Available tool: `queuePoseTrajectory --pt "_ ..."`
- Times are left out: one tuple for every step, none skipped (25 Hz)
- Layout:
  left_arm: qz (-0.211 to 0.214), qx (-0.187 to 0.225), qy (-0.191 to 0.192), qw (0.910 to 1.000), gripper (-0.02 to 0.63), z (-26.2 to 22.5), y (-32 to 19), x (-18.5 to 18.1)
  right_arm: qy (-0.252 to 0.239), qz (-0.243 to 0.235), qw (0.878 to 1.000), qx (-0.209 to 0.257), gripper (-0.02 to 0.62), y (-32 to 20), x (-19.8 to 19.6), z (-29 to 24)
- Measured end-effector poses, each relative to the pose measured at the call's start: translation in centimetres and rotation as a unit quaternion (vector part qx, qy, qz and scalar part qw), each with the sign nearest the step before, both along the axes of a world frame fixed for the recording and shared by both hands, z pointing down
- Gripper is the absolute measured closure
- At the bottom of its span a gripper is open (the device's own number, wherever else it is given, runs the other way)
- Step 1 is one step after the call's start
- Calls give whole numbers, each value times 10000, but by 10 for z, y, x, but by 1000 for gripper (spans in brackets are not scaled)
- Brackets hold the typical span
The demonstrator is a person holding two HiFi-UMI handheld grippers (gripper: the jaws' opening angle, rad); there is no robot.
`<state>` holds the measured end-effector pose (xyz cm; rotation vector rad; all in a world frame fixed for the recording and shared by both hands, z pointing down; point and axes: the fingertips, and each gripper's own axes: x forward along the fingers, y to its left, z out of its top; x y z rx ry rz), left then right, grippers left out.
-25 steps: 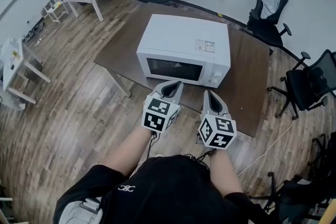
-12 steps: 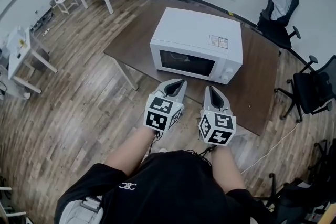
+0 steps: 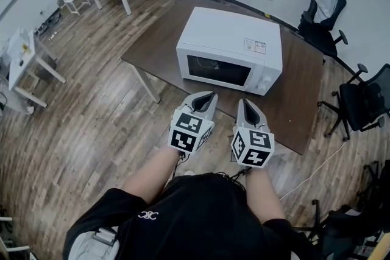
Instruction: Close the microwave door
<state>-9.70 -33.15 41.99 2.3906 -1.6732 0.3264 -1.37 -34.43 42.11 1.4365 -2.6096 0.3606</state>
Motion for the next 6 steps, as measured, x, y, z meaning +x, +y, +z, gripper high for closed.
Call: queuePoseTrajectory --pt "6 0 1 10000 595 0 1 0 3 5 10000 0 588 1 0 0" --pt "13 4 -2 10000 595 -1 2 0 7 10 10000 1 588 2 0 -1" --pt "19 9 -6 10000 595 -1 3 0 8 13 10000 3 588 3 0 -1" --pt "22 12 -7 10000 595 -2 4 0 8 15 10000 4 588 3 -1 -1" --pt "24 15 -7 10000 595 -2 5 -1 6 16 10000 5 588 4 -1 -2" --pt "25 18 -7 10000 595 -3 6 -1 5 17 10000 6 588 6 -2 -2"
